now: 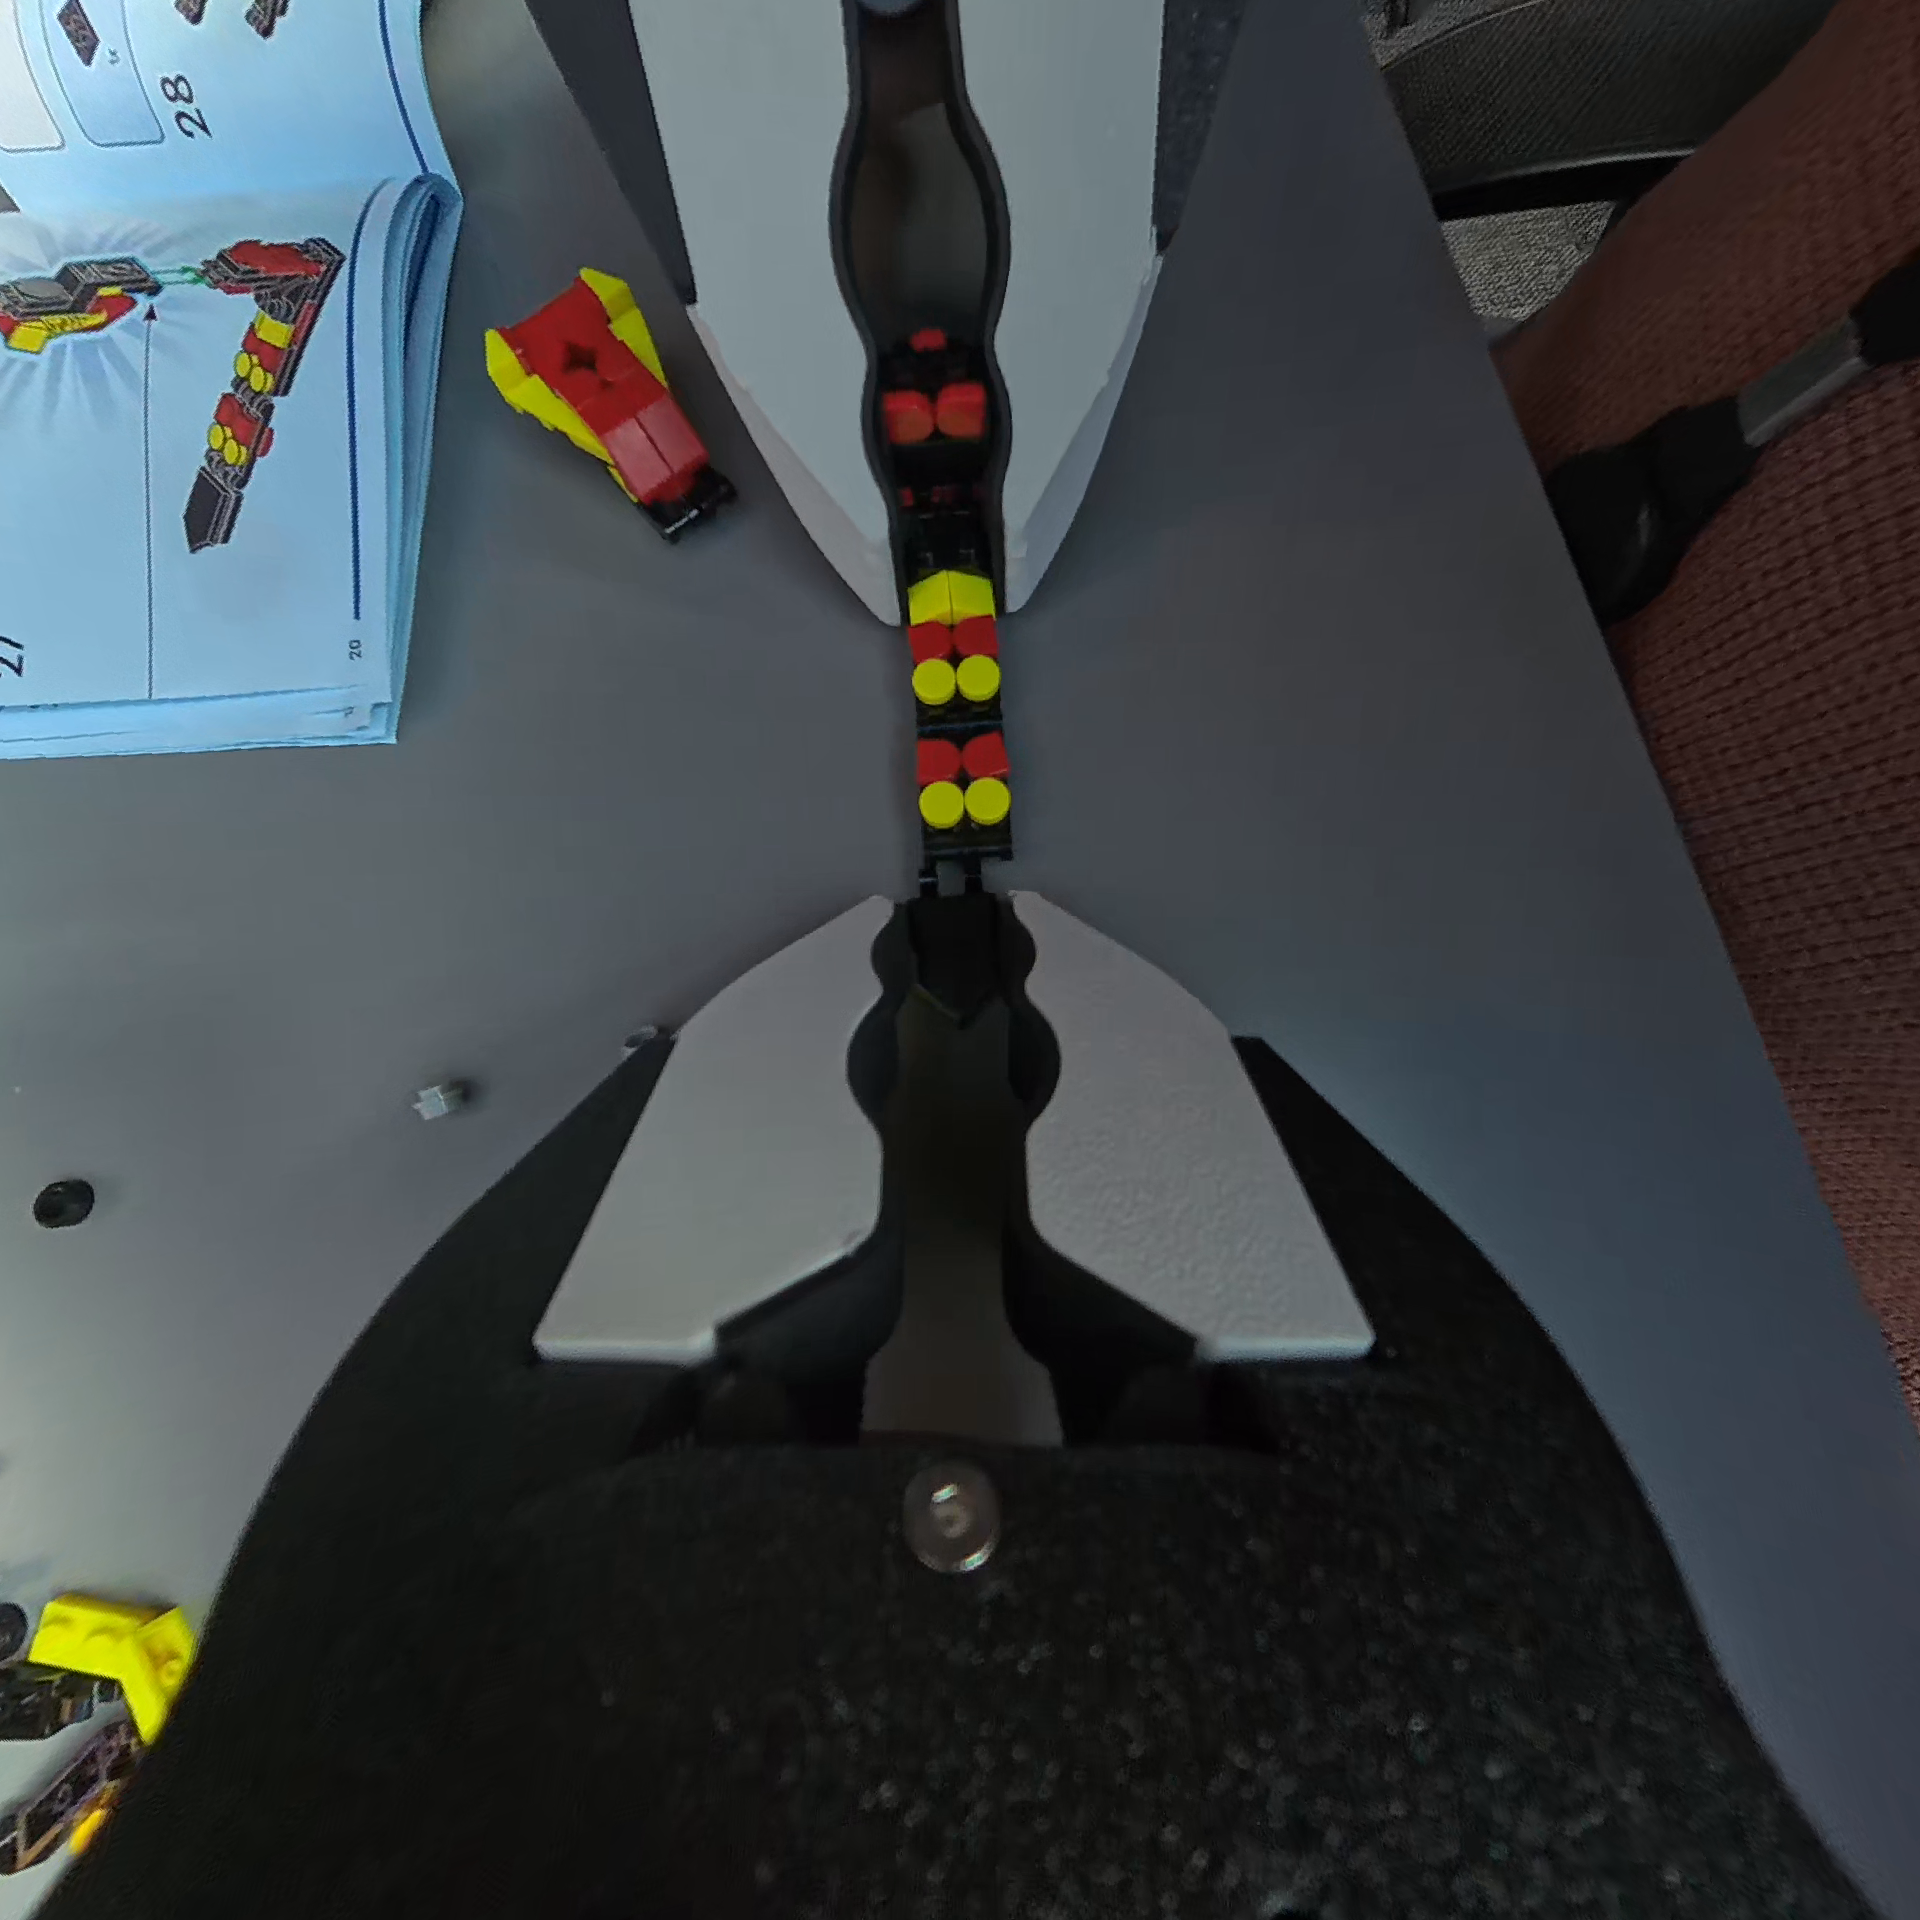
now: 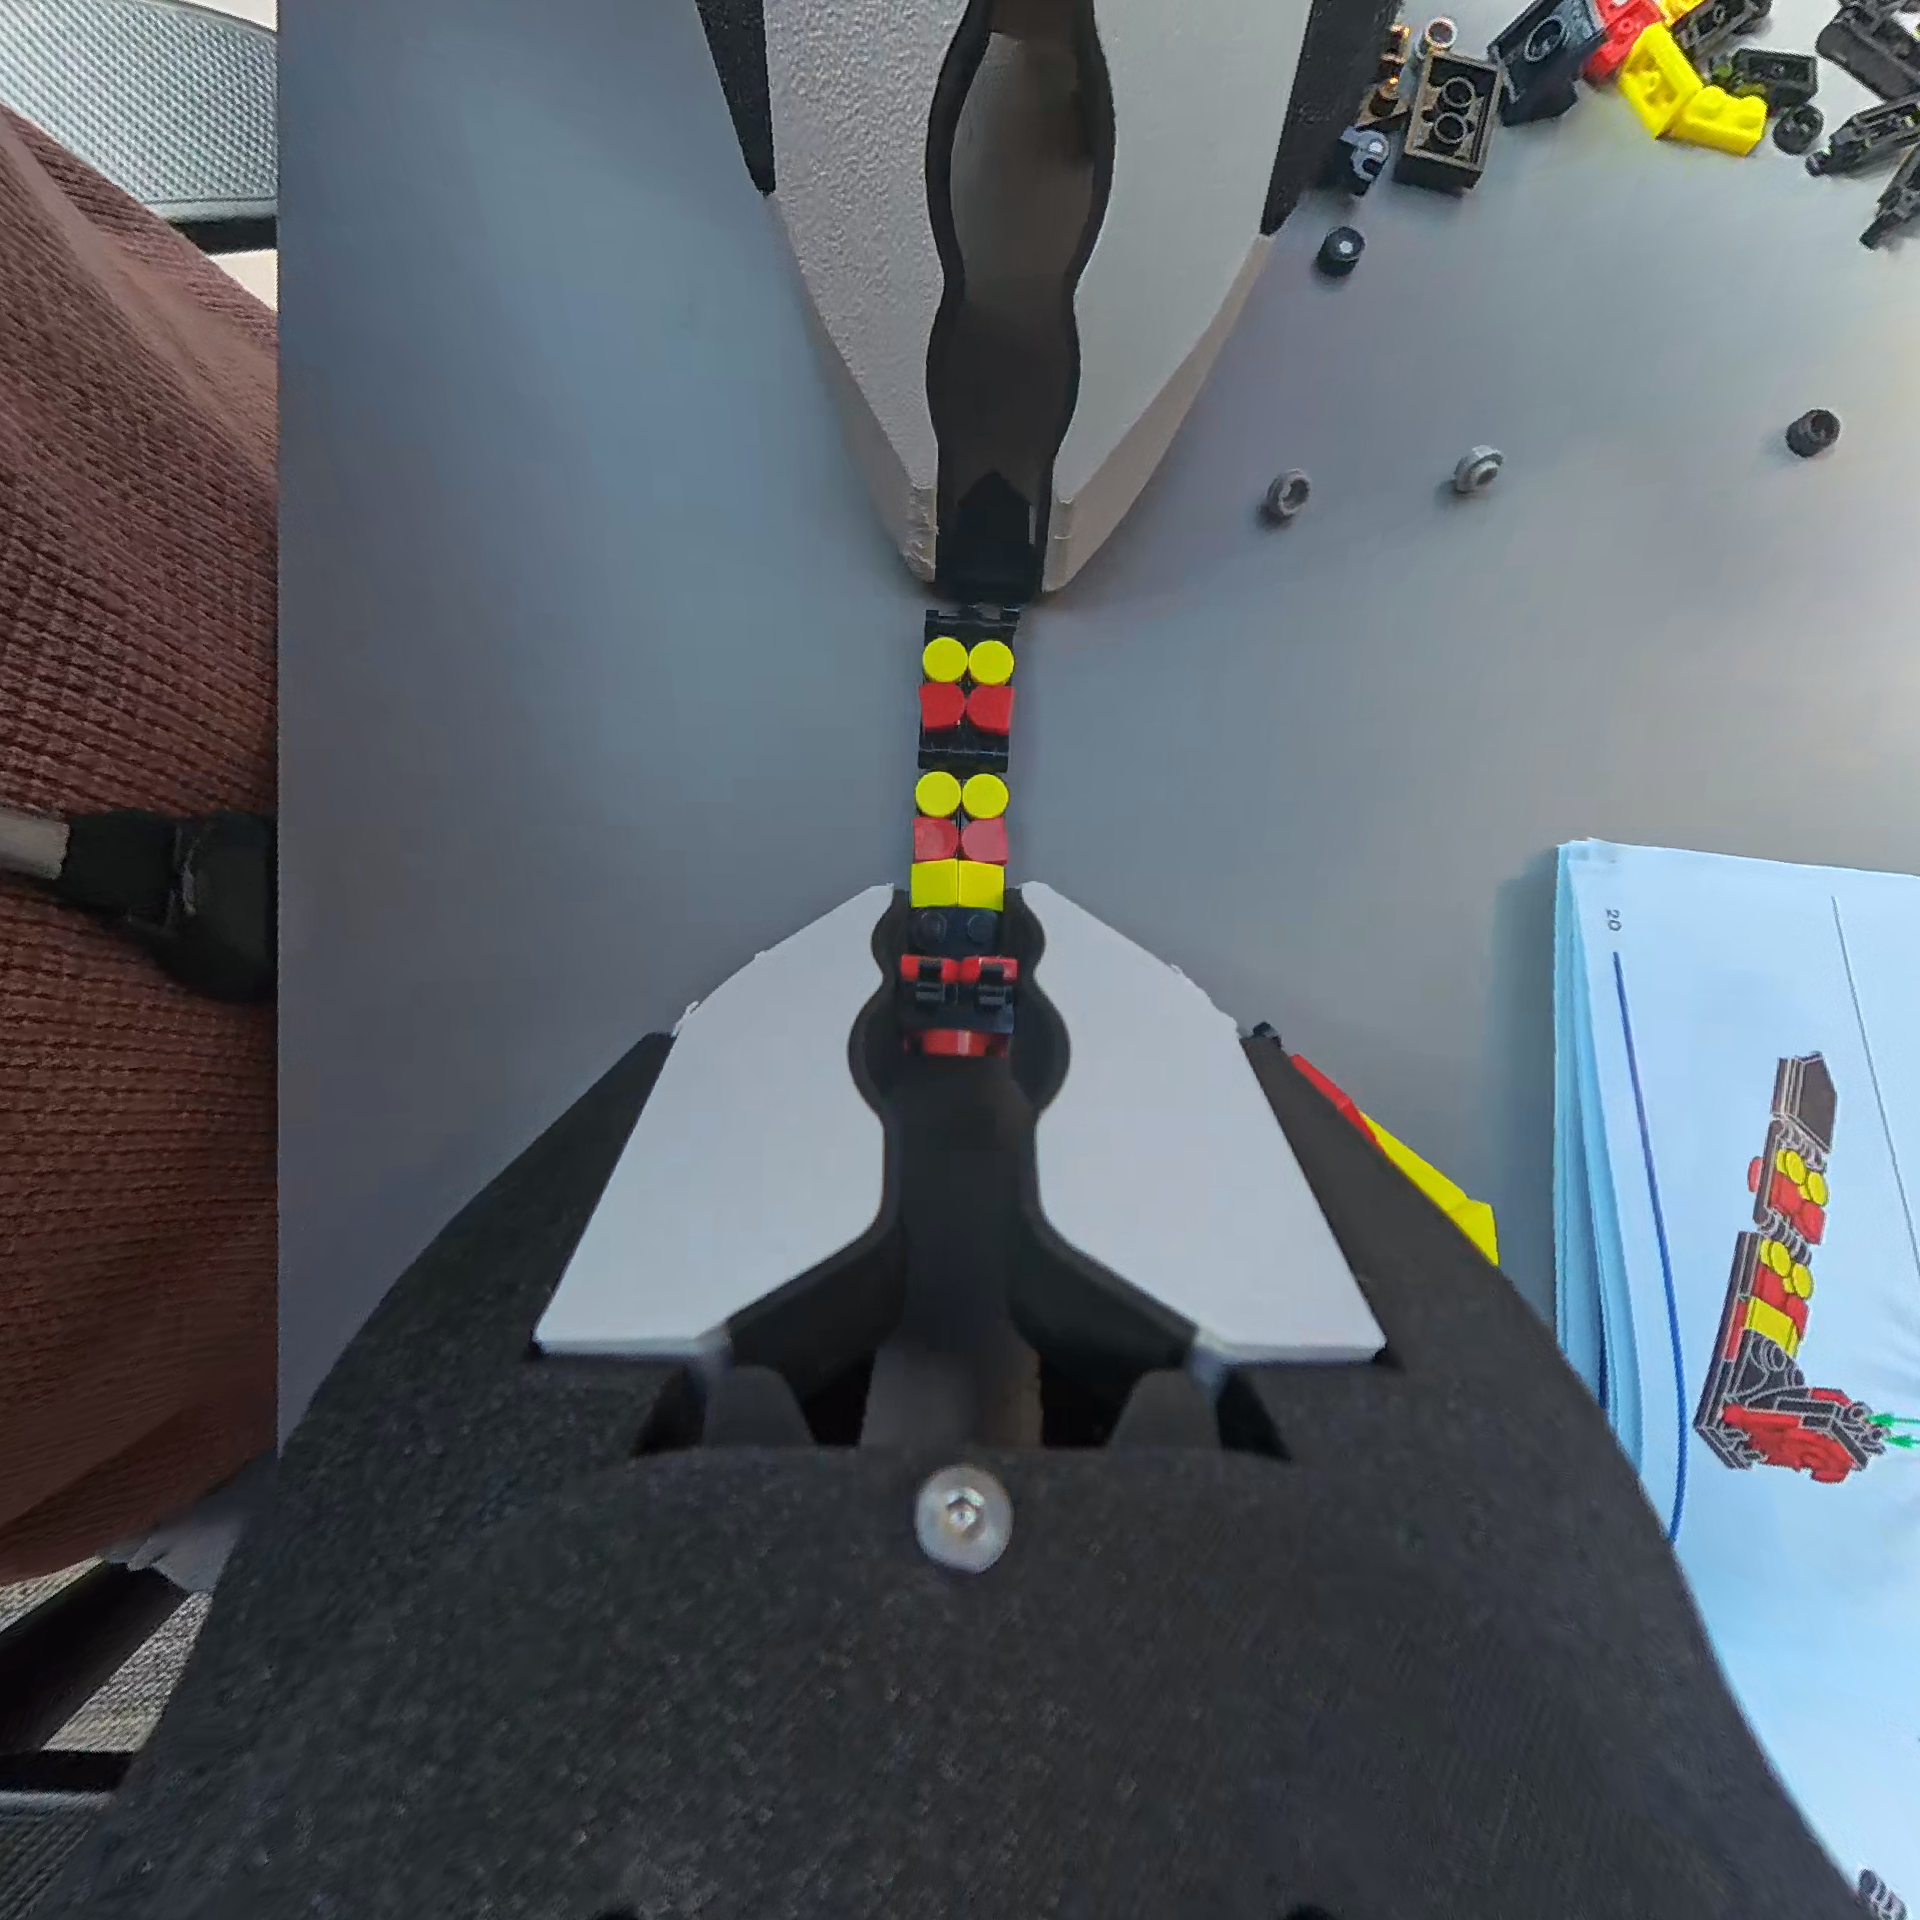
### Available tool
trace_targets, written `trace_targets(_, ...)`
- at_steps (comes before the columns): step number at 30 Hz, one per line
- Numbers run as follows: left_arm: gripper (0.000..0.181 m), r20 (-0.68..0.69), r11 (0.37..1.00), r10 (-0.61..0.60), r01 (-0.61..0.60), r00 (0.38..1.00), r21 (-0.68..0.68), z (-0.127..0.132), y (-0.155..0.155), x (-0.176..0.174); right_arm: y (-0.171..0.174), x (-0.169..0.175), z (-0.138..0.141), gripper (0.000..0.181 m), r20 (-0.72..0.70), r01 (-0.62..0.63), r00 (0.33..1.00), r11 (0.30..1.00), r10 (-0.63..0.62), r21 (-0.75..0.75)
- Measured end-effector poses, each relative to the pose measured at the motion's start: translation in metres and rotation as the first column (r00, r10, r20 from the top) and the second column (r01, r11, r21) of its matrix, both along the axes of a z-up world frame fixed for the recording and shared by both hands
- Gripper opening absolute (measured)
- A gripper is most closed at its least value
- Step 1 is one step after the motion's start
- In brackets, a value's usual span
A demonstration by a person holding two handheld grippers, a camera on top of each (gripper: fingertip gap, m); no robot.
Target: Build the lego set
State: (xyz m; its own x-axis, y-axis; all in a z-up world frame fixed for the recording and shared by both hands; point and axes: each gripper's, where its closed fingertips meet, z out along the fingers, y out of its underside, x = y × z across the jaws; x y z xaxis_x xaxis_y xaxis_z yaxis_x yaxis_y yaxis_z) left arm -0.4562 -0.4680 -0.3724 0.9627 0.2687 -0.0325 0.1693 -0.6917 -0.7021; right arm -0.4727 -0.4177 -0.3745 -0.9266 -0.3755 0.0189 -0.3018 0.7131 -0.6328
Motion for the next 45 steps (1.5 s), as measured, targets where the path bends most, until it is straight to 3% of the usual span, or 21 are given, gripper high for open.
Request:
trace_targets(1,0.016,0.0,1.0,0.0,0.0,1.0,-0.002,0.0,-0.0001,-0.0001,0.0,-0.0003,-0.0001,0.017,0.001,-0.003,1.0,1.0,0.003,0.007)
trace_targets(24,0.016,-0.044,0.999,0.0,0.002,0.999,0.038,0.0037,0.0023,0.0022,-0.0013,-0.0016,-0.0004,0.016,0.001,-0.01,1.0,0.998,0.01,0.057)
trace_targets(45,0.015,0.003,0.999,0.021,-0.021,1.0,0.04,0.0019,0.0035,0.0013,-0.004,-0.001,0.0,0.016,0.012,0.013,1.0,0.998,-0.014,0.059)
